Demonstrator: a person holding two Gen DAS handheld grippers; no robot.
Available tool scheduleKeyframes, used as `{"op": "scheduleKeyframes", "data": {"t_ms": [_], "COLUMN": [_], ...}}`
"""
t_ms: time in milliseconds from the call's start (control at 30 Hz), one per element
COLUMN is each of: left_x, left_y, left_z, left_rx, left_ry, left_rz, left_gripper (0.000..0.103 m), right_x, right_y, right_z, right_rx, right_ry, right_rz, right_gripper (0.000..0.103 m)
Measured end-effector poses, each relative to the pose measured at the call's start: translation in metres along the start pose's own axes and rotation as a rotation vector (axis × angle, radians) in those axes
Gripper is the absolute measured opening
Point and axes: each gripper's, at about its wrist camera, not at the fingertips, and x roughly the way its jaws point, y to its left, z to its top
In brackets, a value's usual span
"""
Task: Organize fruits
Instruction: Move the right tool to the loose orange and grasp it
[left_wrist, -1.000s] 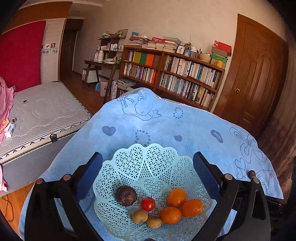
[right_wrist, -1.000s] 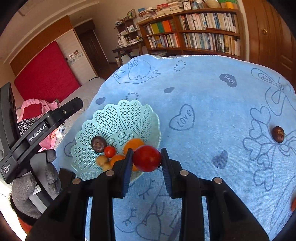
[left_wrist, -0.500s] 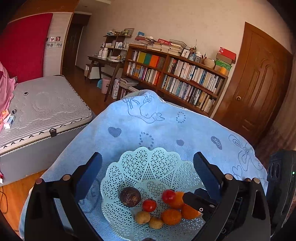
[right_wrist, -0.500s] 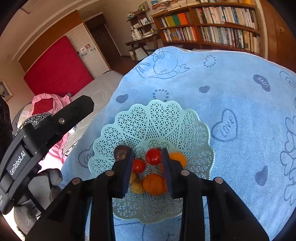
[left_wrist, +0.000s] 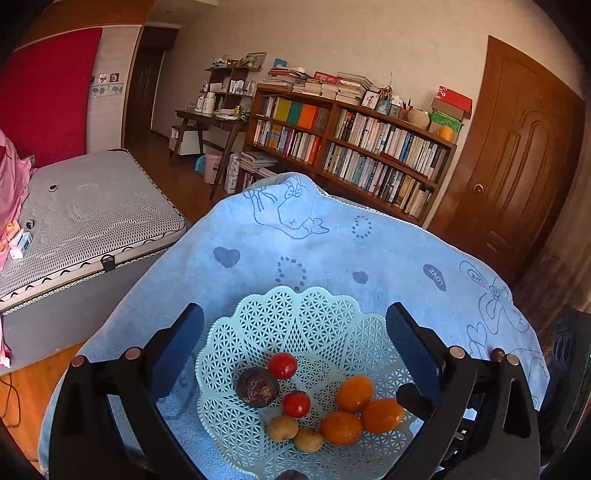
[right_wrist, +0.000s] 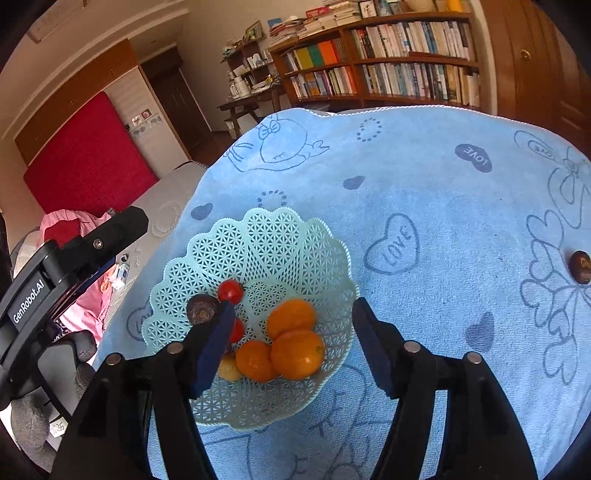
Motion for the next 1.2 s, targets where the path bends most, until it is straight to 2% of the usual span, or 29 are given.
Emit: {"op": "scheduleKeyframes", "data": {"t_ms": [333, 433, 767, 967, 1200], "left_x": [0.000, -0.001, -0.002, -0.002, -0.001], "left_y": [-0.018, -0.027, -0.061, -0.085, -0.102], "left_z": [-0.007, -0.010, -0.026, -0.039, -0.051], "left_rx": [0.063, 0.089, 0.168, 0.247, 0.294], "left_ry": [0.003, 0.002, 0.014, 0.028, 0.041], "left_rz": [0.018, 0.016, -0.013, -0.043, -0.063], "left_gripper": [0.100, 0.100, 0.100, 0.100, 0.100], "right_x": [-0.021, -0.028, -0.049, -0.067, -0.093], "right_y": [-0.026, -0.037, -0.082, -0.108, -0.140], "right_z": [-0.010, -0.016, -0.034, -0.047, -0.060], "right_rx": [-0.002, -0.005, 0.076, 0.104, 0.132], "right_ry": [-0.042, -0.058, -0.065, -0.077, -0.092], "right_rz": [-0.101, -0.155, -0.213, -0.268, -0.349], "right_gripper": [0.073, 0.080, 0.080, 0.080, 0.080]}}
